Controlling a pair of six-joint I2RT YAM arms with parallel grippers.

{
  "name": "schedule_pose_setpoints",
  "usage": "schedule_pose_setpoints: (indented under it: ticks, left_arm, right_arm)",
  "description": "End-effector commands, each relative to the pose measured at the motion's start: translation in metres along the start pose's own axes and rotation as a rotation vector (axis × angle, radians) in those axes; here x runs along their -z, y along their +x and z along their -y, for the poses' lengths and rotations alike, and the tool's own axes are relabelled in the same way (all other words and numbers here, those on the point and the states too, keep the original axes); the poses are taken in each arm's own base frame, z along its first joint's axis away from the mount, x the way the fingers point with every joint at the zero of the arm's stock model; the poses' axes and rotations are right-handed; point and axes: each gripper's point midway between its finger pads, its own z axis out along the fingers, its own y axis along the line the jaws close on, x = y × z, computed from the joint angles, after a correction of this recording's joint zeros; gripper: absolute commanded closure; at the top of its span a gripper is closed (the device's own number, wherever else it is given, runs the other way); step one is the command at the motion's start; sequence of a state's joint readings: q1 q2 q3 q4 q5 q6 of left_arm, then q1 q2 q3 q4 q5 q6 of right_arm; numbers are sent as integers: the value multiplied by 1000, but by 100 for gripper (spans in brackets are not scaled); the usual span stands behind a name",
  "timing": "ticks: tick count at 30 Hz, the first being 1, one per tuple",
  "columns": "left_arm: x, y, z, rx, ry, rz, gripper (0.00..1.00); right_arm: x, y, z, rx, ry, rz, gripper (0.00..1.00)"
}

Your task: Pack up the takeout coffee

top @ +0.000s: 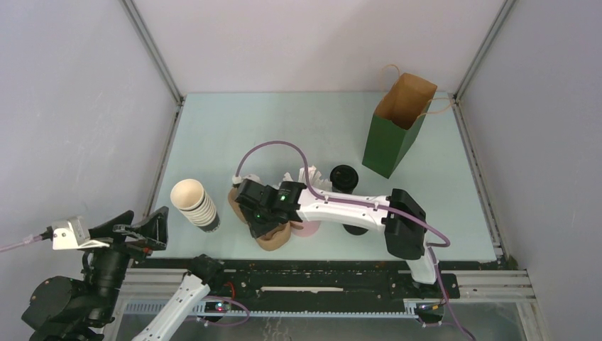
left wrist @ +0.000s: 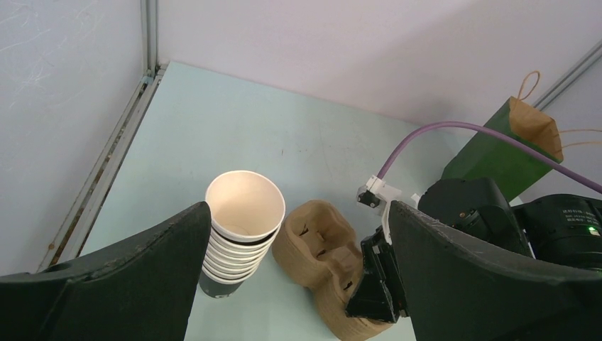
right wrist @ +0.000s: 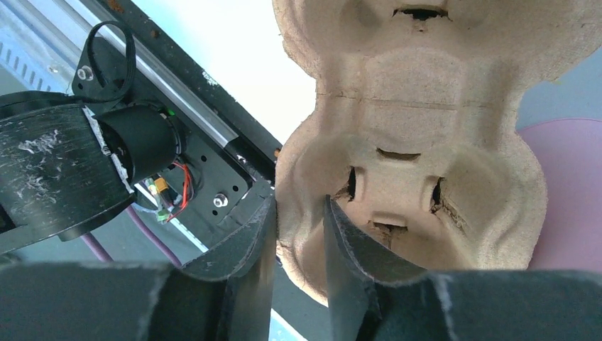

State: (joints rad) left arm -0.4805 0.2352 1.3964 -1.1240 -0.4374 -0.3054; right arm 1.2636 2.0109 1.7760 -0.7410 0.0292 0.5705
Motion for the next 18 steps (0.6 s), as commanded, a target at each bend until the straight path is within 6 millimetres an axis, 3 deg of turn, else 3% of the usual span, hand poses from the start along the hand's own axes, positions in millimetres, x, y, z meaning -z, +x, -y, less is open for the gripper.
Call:
schedule_pose_setpoints:
  ticks: [1, 18]
  left_arm:
    - [-11, -1, 9, -7, 16, -14, 0]
    - [-12, 1, 12, 2, 30, -19, 0]
  right_arm:
    - [28, -17, -13, -48, -85, 48, 65]
    - [49, -23, -16, -73, -95, 84, 71]
